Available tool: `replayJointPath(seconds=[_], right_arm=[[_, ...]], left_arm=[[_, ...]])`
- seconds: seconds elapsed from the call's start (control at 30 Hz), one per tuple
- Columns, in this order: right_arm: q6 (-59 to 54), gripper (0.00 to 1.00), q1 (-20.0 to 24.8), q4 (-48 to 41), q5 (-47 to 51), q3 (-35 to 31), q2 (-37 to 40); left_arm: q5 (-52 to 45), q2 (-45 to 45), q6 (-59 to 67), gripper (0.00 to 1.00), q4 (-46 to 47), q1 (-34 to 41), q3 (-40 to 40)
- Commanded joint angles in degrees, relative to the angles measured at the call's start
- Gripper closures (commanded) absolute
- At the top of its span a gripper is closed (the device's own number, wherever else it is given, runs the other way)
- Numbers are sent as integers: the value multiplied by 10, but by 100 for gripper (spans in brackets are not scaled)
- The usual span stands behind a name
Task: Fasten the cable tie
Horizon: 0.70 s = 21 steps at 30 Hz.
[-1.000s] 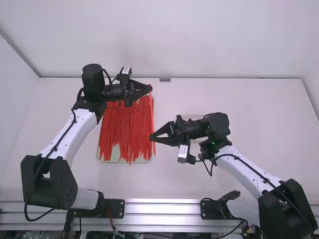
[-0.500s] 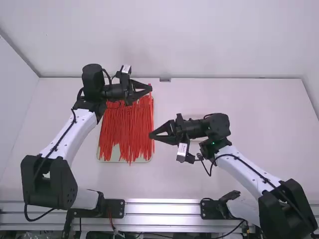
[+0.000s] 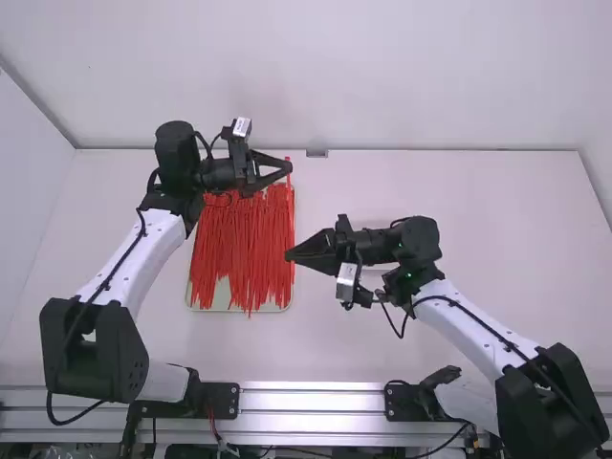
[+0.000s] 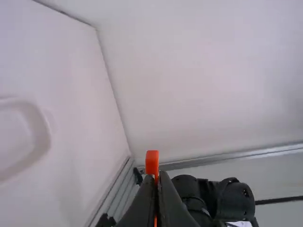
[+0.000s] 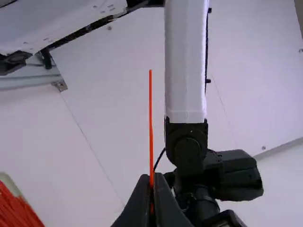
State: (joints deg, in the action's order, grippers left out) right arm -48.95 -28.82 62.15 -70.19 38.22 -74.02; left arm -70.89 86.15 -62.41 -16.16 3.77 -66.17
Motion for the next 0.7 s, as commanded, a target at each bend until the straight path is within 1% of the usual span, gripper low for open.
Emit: replayJointPath(seconds=[0.0,0.1,0.17,0.23,0.37,0.4,0.43,0.47,0.5,0.67], right_arm=[[12,100,-1,2,12,-4,4],[12,100,-1,2,4,-4,4],[32,100,0,-5,-20,-4,4],[69,100,-1,-5,-15,-4,4],[87,100,2,-11,-15,-4,4],[87,98,3,-11,-19,-4,4],[85,61,3,-11,-19,-4,4],[80,85,3,-11,-15,-4,4],[75,100,2,-11,-16,-4,4],[72,100,4,-17,-18,-4,4]], left_arm=[[-22,-1,11,99,-4,3,-4],[-21,-1,26,99,-4,3,-4],[-22,-1,29,99,-4,3,-4],[-22,-1,29,99,-4,3,-4],[-22,-1,51,99,-4,3,-4],[-22,-1,55,99,-4,3,-4],[-22,-1,60,99,-3,4,-4],[-22,-1,68,99,-2,4,-4],[-22,-1,70,99,-2,3,-4],[-22,-1,70,99,-2,4,-4]])
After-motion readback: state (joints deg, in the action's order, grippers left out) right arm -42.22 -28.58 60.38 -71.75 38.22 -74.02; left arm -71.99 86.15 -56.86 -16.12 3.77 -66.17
